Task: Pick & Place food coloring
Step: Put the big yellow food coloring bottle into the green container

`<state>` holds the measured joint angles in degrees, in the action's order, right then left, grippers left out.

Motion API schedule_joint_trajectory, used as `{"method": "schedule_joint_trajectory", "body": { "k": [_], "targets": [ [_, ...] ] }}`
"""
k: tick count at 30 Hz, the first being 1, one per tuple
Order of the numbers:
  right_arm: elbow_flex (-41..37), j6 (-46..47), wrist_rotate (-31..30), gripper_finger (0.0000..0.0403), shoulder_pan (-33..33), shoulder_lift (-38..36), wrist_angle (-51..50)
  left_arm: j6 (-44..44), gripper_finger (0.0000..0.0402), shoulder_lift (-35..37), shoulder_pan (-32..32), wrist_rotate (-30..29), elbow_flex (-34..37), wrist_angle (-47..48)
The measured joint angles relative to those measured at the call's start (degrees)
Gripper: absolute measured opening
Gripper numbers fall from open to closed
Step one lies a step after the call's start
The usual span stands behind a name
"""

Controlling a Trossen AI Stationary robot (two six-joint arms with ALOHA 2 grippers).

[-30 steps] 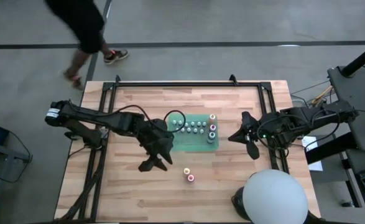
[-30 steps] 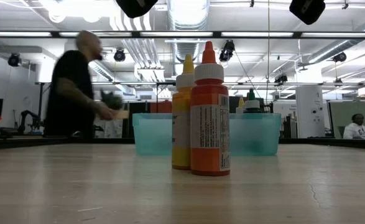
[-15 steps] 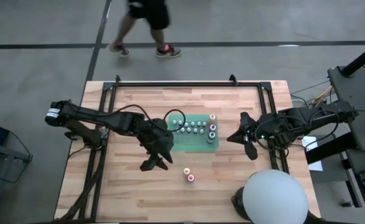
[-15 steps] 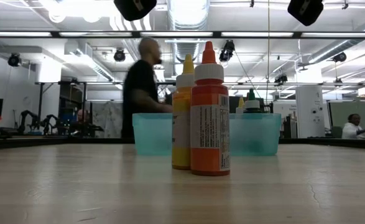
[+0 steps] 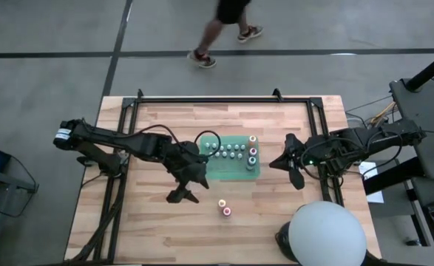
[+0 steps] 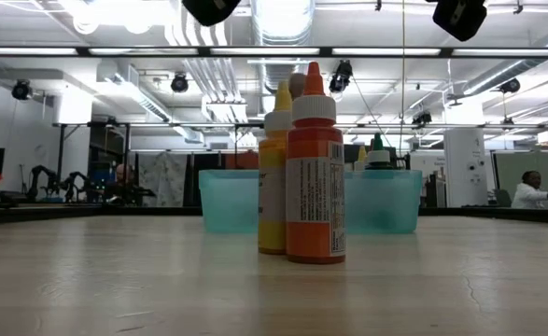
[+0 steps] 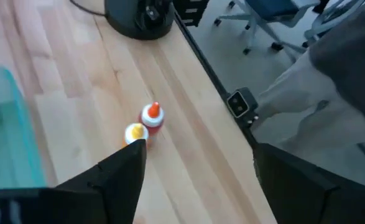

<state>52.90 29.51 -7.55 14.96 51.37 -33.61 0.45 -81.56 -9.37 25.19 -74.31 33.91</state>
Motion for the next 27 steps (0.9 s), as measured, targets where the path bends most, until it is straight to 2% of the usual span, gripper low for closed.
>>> {"method": "schedule_joint_trajectory", "body": {
  "k": [5, 16, 27],
  "targets": [
    [0.00, 0.55, 0.02, 0.0009, 0.00, 0.00, -0.02, 3.14, 0.0268, -0.98, -0.35, -3.23, -2.59, 2.20],
    [0.00, 0.55, 0.02, 0.0008, 0.00, 0.00, 0.01, 14.51, 0.0268, -10.66, -0.79, -8.92, -16.20, 19.13],
    [0.00, 0.55, 0.04, 0.0008, 0.00, 0.00, -0.02, 22.50, 0.0268, -17.96, -2.02, -12.23, -25.79, 23.36]
  ]
}}
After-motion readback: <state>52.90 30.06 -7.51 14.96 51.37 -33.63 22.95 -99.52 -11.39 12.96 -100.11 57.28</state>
